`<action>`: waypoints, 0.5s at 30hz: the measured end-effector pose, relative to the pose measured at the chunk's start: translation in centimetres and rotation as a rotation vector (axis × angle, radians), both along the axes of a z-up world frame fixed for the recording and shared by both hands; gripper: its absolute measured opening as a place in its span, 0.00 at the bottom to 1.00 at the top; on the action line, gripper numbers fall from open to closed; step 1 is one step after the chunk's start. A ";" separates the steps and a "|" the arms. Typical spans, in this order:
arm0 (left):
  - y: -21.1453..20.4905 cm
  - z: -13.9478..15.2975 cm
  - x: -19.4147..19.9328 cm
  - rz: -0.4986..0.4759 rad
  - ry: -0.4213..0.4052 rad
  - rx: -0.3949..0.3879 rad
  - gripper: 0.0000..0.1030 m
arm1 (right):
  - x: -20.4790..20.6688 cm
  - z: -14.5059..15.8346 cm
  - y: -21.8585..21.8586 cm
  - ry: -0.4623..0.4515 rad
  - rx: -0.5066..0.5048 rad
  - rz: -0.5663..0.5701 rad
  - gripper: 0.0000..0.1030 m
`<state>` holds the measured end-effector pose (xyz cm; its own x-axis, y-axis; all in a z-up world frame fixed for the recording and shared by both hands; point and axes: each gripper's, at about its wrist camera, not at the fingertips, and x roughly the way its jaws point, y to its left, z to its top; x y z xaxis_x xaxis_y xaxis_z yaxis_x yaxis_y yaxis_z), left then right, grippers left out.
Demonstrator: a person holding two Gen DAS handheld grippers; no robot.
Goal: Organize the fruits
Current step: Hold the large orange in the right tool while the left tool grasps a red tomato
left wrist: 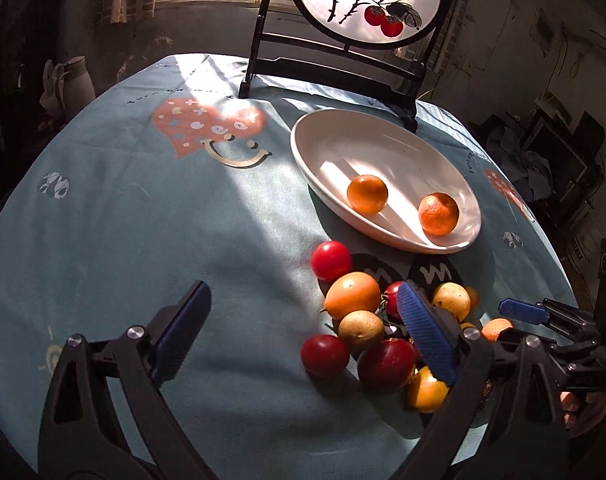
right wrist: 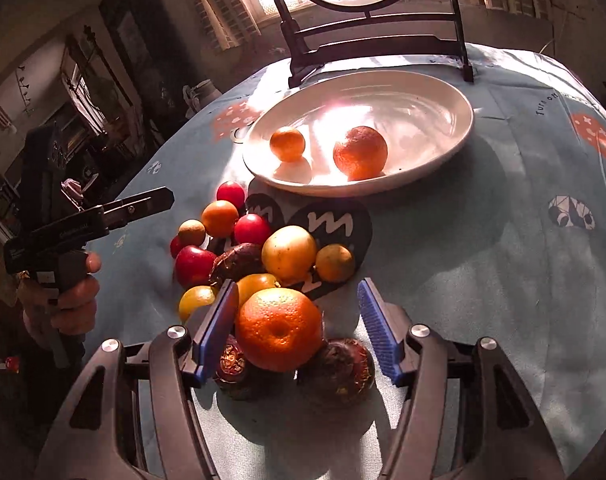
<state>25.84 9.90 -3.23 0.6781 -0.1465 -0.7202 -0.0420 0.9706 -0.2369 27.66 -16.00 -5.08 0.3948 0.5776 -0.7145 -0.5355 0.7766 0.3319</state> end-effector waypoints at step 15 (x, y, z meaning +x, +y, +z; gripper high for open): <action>-0.2 -0.6 -0.3 0.014 0.013 0.092 0.93 | -1.0 -1.2 1.2 0.012 -0.066 0.047 0.60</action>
